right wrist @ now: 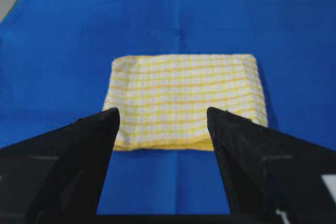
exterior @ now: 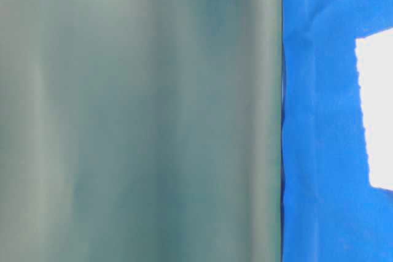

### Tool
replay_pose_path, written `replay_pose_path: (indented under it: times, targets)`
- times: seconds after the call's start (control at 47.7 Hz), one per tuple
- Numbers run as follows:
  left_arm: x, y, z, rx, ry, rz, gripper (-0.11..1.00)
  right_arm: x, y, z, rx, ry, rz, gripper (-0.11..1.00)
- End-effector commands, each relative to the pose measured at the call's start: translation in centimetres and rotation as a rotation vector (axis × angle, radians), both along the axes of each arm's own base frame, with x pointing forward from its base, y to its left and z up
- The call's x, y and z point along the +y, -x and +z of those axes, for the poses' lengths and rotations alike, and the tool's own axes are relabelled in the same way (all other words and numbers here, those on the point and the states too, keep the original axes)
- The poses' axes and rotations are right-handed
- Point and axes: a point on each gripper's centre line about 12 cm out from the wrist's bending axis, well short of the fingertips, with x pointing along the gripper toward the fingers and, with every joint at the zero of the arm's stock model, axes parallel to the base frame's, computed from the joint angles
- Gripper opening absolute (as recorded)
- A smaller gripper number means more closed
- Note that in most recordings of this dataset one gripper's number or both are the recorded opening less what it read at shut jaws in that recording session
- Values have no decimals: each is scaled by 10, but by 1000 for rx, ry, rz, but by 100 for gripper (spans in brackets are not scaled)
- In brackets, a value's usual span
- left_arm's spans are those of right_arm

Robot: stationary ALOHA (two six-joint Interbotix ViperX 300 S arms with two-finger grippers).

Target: Fold the yellow towel.

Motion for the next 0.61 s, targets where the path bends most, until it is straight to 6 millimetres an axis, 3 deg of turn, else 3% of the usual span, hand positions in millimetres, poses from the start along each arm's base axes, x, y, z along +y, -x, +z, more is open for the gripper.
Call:
replay_pose_path:
  times: [0.0,0.314,0.587]
  targets:
    - [5,7,3,-38,5,20,49,-4,5,3,-36,1,-18,68]
    - [21,36,-11,-96,-11,76,49,-18,26,-19,-52,16,-82,68]
    - [24,46,-22,-91,-12,88,49,-22,30,-30,-38,23,-111,68]
